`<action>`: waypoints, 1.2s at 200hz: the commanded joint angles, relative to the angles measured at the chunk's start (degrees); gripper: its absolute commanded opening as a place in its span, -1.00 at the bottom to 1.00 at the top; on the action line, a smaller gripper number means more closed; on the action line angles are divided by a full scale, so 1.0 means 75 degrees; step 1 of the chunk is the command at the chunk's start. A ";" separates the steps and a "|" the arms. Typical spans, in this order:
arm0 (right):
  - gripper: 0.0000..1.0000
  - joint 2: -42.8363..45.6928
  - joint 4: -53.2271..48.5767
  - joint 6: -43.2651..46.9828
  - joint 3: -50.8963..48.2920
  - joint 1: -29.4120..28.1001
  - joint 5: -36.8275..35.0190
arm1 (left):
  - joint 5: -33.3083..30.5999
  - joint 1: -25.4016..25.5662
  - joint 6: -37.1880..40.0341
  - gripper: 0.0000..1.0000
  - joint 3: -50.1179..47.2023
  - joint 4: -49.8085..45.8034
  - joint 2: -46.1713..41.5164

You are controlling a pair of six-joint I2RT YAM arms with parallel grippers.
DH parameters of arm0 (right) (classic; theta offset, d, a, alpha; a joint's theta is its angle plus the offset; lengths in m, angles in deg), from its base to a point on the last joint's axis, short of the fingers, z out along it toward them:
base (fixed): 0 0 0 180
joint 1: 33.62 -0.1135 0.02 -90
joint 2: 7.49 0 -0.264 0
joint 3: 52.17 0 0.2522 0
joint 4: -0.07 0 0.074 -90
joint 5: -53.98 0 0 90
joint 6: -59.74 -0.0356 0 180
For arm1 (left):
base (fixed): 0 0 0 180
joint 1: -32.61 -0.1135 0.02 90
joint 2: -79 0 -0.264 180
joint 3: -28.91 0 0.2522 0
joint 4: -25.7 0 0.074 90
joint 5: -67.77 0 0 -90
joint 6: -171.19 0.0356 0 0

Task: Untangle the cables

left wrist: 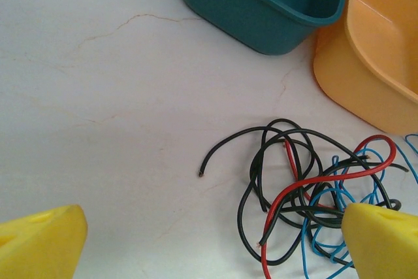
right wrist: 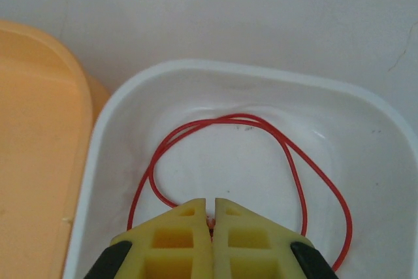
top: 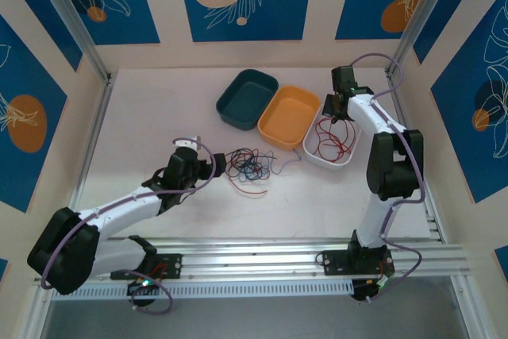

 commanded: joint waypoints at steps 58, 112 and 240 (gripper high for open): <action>-0.77 -0.0446 -0.0518 -0.0067 0.0309 0.0056 0.0122 | 0.0213 -0.0098 -0.0016 1.00 0.0006 0.0224 0.0067; -0.26 0.0370 -0.0986 0.0000 0.0625 -0.0118 0.0197 | 0.0146 -0.0095 -0.0009 1.00 -0.0013 0.0177 -0.0001; -0.10 0.3324 -0.3815 -0.1375 -0.0934 -0.1458 -0.0210 | 0.0082 -0.0095 0.0096 1.00 0.0004 0.0083 -0.0036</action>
